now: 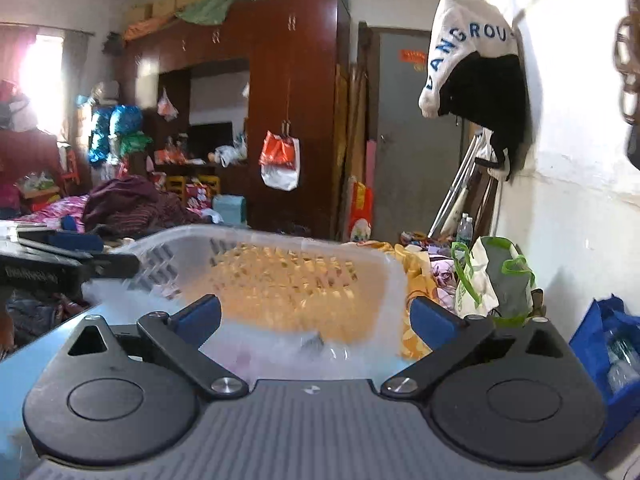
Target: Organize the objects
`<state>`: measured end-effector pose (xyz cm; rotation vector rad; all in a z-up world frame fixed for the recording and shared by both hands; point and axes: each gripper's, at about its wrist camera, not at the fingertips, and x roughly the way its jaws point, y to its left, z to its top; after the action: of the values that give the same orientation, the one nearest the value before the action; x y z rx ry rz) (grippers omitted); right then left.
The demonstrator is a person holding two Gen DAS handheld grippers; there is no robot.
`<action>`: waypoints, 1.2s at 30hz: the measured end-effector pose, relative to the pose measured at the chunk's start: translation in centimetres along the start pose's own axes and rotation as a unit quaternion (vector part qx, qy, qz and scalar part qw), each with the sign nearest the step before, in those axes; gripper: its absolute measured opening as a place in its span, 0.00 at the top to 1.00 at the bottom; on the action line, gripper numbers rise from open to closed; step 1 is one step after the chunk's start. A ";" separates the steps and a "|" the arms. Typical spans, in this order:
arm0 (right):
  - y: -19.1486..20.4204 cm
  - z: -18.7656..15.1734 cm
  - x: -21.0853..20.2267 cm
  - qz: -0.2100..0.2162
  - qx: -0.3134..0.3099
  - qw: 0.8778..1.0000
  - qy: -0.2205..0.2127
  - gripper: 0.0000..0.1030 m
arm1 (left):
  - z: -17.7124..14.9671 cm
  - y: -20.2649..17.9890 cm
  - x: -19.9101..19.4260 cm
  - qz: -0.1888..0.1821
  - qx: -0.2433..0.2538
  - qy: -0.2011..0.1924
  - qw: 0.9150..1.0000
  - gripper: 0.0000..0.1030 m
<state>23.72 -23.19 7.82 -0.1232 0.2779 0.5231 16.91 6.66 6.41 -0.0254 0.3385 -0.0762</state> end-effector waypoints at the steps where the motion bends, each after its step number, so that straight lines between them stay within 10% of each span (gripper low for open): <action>1: -0.4 -1.5 -1.3 0.007 0.004 1.000 0.001 0.00 | -1.0 0.1 -1.2 -0.003 -0.002 -0.002 1.000 0.18; 7: -1.2 -6.2 -4.8 0.045 0.044 0.998 -0.011 0.02 | -7.1 -0.2 -7.2 0.000 0.017 -0.037 0.999 0.18; 16: -1.0 -7.0 -3.4 0.053 0.042 0.998 -0.004 0.40 | -11.9 1.2 -9.2 0.011 0.000 -0.024 1.000 0.20; 32: 0.6 -8.4 -3.6 0.036 0.000 0.999 0.022 0.50 | -14.2 0.6 -6.8 0.013 0.018 0.004 1.000 0.33; 36: 0.6 -8.4 -3.6 0.037 -0.001 0.999 0.024 0.57 | -14.2 -0.1 -6.6 0.017 0.023 -0.002 1.000 0.64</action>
<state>18.53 -25.97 0.80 -0.1277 0.3294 0.5937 6.00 6.93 -4.84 0.0251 0.3323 -0.0503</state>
